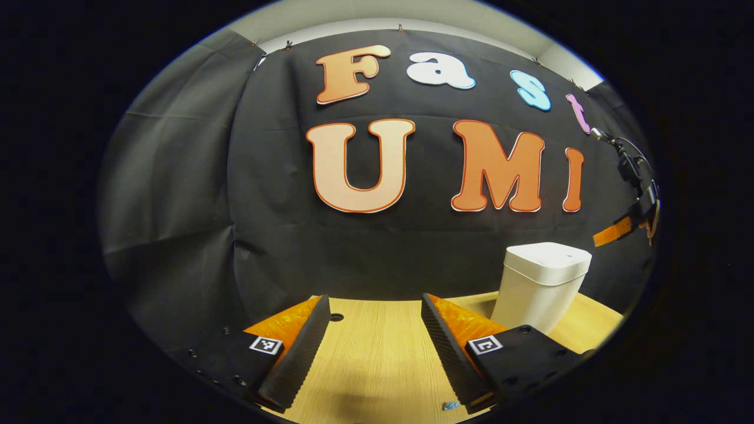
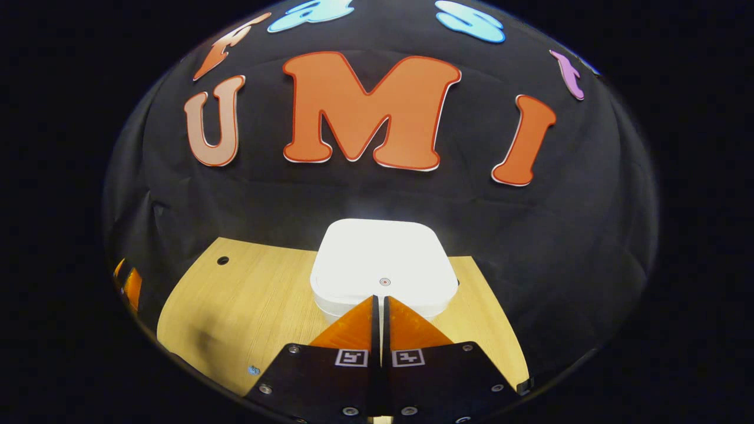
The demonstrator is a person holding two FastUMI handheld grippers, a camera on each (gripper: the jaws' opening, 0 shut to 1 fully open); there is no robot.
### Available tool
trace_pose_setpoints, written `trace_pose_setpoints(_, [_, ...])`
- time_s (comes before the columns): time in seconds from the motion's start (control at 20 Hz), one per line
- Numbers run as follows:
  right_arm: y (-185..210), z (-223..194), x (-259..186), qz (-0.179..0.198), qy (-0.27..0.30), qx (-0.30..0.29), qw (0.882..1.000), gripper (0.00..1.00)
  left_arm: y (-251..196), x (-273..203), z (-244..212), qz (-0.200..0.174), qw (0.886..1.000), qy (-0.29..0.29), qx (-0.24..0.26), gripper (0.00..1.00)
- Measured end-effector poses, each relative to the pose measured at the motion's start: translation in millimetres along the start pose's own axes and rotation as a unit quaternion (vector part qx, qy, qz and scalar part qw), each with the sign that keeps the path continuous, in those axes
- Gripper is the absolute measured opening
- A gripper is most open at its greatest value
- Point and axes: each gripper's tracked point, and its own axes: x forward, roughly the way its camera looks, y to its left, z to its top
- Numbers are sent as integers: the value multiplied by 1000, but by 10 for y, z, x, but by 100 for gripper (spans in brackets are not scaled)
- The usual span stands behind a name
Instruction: Press the lid of the desktop garbage bin to open it, pick up the crumpled paper on the desktop and throw it into the bin, then pick up the pop can on the desktop and drop it into the bin, and finally close the garbage bin lid.
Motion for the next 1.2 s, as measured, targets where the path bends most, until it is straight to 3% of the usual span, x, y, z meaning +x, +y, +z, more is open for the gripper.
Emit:
trace_pose_setpoints(0.3, [-91,244,452,3,44,-11,999,1,70,23,-33,8,1000,8,-1,99])
trace_pose_setpoints(0.75, [-134,-8,784,10,115,-11,993,1,280,76,-200,37,999,31,-9,96])
trace_pose_setpoints(1.2, [-126,-49,805,35,110,-3,993,1,208,115,-279,29,999,41,-12,99])
